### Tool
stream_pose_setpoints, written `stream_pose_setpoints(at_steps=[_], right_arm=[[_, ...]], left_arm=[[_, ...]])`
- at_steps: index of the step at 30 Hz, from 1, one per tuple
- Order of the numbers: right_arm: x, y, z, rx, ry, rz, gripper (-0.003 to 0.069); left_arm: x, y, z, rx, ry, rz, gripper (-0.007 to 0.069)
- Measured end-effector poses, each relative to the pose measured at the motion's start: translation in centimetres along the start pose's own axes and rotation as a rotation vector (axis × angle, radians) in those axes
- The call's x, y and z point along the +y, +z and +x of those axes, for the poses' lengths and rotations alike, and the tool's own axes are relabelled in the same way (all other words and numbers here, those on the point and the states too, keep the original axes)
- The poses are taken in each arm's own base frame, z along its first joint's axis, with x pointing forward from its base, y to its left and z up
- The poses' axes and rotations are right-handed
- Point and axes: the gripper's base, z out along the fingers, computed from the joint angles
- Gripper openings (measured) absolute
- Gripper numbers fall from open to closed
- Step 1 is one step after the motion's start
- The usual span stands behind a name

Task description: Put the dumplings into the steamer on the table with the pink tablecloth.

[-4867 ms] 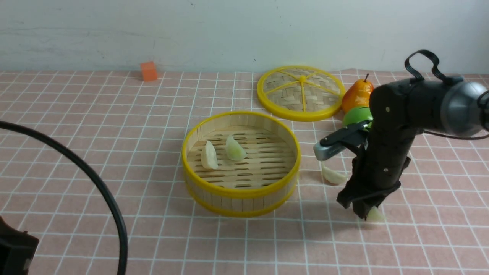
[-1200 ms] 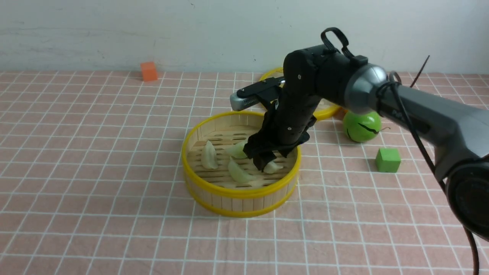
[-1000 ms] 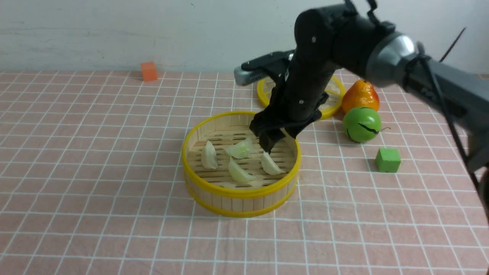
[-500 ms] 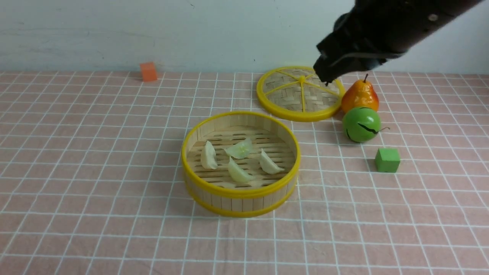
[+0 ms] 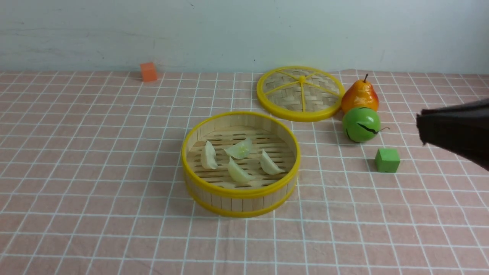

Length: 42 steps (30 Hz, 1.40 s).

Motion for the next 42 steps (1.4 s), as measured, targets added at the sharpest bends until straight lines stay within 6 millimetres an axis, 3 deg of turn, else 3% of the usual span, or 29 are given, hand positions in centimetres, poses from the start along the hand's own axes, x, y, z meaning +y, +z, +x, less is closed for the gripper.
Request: stream_pose_setpoints(at_steps=[9, 17, 21, 23, 24, 25, 33, 34, 37, 42], right_arm=[[0.9, -2.8, 3.1, 0.010, -0.014, -0.017, -0.0008], [0.8, -3.3, 3.9, 0.056, -0.068, 0.009, -0.0012], [0.4, -2.6, 4.9, 0.037, -0.077, 0.044, -0.0021], [-0.2, -1.9, 6.5, -0.018, -0.073, 0.103, -0.0021], [-0.7, -1.5, 8.5, -0.031, -0.054, 0.145, -0.0021], [-0.9, -1.7, 8.8, -0.068, -0.040, 0.172, -0.0021], [-3.0, -2.6, 19.6, -0.153, 0.196, 0.541, -0.0021], [-3.1, -2.7, 19.8, -0.164, 0.204, 0.560, -0.0021], [-3.4, -2.9, 23.1, -0.194, 0.271, 0.696, -0.0021], [-3.7, -2.8, 24.9, -0.167, 0.320, 0.782, -0.0021]], left_arm=[[0.0, 0.0, 0.1, 0.007, 0.000, -0.001, 0.0050], [0.0, 0.0, 0.1, 0.008, 0.000, -0.001, 0.0056], [0.0, 0.0, 0.1, 0.011, 0.000, -0.002, 0.0060], [0.0, 0.0, 0.1, 0.015, 0.000, -0.003, 0.0064], [0.0, 0.0, 0.1, 0.015, 0.000, -0.003, 0.0066], [0.0, 0.0, 0.1, 0.015, 0.000, -0.003, 0.0068], [0.0, 0.0, 0.1, 0.015, 0.000, -0.003, 0.0074], [0.0, 0.0, 0.1, 0.015, 0.000, -0.003, 0.0074], [0.0, 0.0, 0.1, 0.015, -0.001, -0.002, 0.0079], [0.0, 0.0, 0.1, 0.016, -0.002, -0.001, 0.0087]])
